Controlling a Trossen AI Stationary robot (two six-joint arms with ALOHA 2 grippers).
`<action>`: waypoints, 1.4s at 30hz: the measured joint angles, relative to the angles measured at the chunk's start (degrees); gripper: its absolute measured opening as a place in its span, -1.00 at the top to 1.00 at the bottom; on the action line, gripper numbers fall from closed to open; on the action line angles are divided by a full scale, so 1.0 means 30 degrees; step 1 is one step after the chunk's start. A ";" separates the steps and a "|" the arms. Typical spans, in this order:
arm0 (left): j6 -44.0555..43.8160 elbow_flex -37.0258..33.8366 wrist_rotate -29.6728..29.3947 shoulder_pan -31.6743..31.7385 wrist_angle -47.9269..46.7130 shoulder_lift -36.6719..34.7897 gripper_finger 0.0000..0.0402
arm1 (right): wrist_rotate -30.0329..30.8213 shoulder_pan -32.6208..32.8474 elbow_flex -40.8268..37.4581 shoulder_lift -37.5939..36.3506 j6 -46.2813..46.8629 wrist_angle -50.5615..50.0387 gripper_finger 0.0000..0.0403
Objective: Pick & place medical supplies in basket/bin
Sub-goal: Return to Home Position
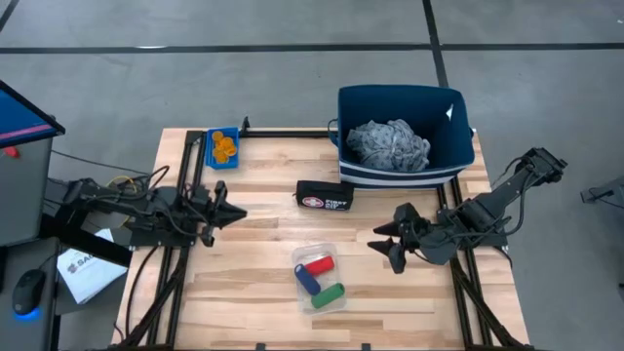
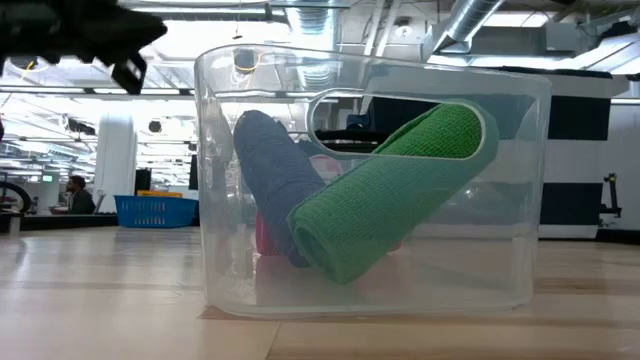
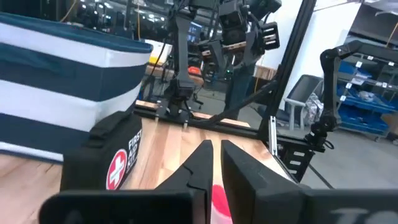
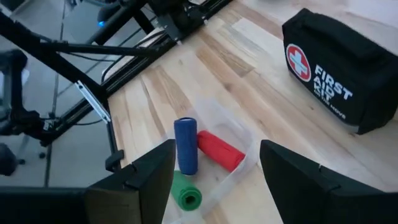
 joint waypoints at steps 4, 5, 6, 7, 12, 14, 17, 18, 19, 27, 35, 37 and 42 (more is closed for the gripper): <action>0.0056 -0.1656 -0.0197 0.0265 -0.0047 -0.1756 0.89 | 0.0012 0.0000 0.0000 0.0000 0.1291 0.0018 -0.14; 0.0056 -0.1977 -0.0152 0.0319 -0.0090 -0.2075 0.89 | 0.0085 0.0000 0.0000 0.0000 0.1465 0.0102 -0.14; 0.0056 -0.2261 -0.0086 0.0350 -0.0103 -0.2323 0.89 | 0.0338 0.0000 0.0000 0.0000 0.1595 0.0282 -0.14; 0.0073 -0.2484 -0.0064 0.0385 -0.0093 -0.2535 0.89 | 0.0640 0.0000 0.0000 0.0000 0.1711 0.0498 -0.14; 0.0905 -0.2823 0.0280 0.0662 -0.0568 -0.2814 0.89 | 0.1379 0.0036 0.0000 0.0000 0.1852 0.1340 -0.14; 0.1186 -0.2823 0.0981 0.0843 -0.0598 -0.2814 0.89 | 0.1510 0.0036 0.0000 0.0000 0.1953 0.1419 -0.14; 0.1504 -0.2823 0.1885 0.1181 -0.1160 -0.2814 0.89 | 0.1938 -0.0007 0.0000 0.0000 0.2000 0.1475 -0.14; 0.1545 -0.2823 0.2085 0.1316 -0.1331 -0.2810 0.89 | 0.2138 -0.0015 0.0000 0.0000 0.2000 0.1576 -0.14; 0.1570 -0.2823 0.2233 0.1453 -0.1438 -0.2814 0.89 | 0.2336 -0.0015 0.0000 0.0000 0.2000 0.1711 -0.14; 0.2063 -0.2823 0.3643 0.2503 -0.1574 -0.2814 0.89 | 0.2876 0.0032 0.0000 0.0000 0.2000 0.2091 -0.14; 0.2540 -0.2831 0.3978 0.3222 -0.1770 -0.2814 0.89 | 0.2889 0.0117 0.0000 0.0000 0.1993 0.2091 -0.14; 0.2507 -0.2831 0.3971 0.3370 -0.1724 -0.2814 0.89 | 0.2893 0.0117 0.0000 0.0000 0.2000 0.2091 -0.14; 0.1884 -0.2831 0.3971 0.3423 -0.1818 -0.2814 0.89 | 0.2896 0.0117 0.0000 0.0000 0.1909 0.2091 -0.14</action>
